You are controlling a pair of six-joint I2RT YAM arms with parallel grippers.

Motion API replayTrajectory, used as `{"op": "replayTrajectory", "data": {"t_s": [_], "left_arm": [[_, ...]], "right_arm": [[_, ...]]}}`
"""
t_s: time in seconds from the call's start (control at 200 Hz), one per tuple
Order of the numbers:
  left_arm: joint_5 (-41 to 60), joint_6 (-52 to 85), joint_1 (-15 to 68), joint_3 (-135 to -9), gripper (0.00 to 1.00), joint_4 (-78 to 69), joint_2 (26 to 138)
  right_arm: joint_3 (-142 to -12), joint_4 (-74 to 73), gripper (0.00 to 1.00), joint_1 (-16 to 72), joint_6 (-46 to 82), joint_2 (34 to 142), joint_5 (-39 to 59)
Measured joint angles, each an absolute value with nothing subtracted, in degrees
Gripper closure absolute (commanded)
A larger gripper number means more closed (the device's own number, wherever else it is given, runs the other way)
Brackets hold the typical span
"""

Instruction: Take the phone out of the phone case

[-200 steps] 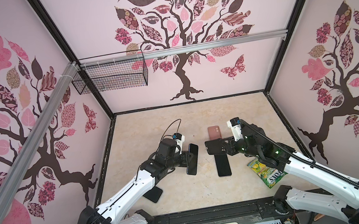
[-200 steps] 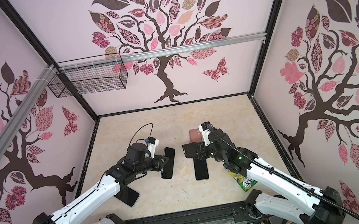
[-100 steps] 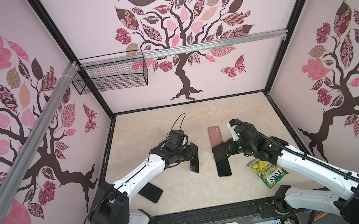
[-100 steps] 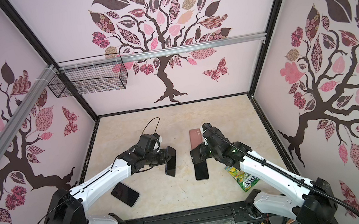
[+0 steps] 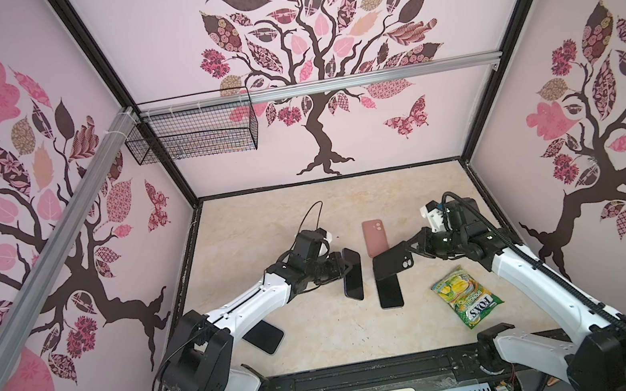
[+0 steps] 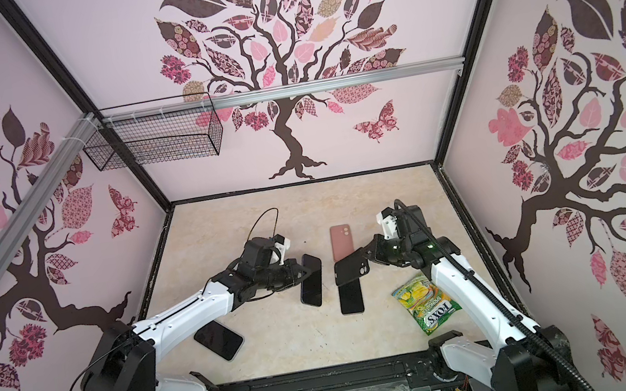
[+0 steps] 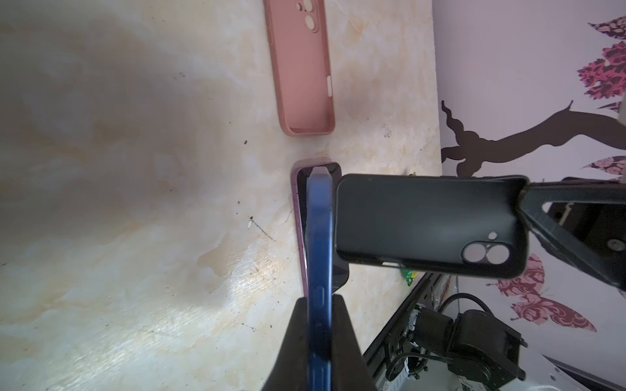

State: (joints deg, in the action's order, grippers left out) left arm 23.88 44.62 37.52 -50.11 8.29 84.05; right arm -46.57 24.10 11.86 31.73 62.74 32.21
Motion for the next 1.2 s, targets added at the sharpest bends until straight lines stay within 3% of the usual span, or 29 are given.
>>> {"op": "replayTrajectory", "data": {"t_s": [0.415, 1.2], "left_arm": [[24.25, 46.09, 37.3, -46.65, 1.0, 3.01, 88.14], [25.02, 50.92, 36.77, -41.12, 1.0, -7.49, 93.06]], "right_arm": [[-37.95, 17.37, 1.0, 11.86, 35.31, 65.12, 35.86], [-36.8, 12.16, 1.0, 11.86, 35.4, 67.2, 37.28]]}}
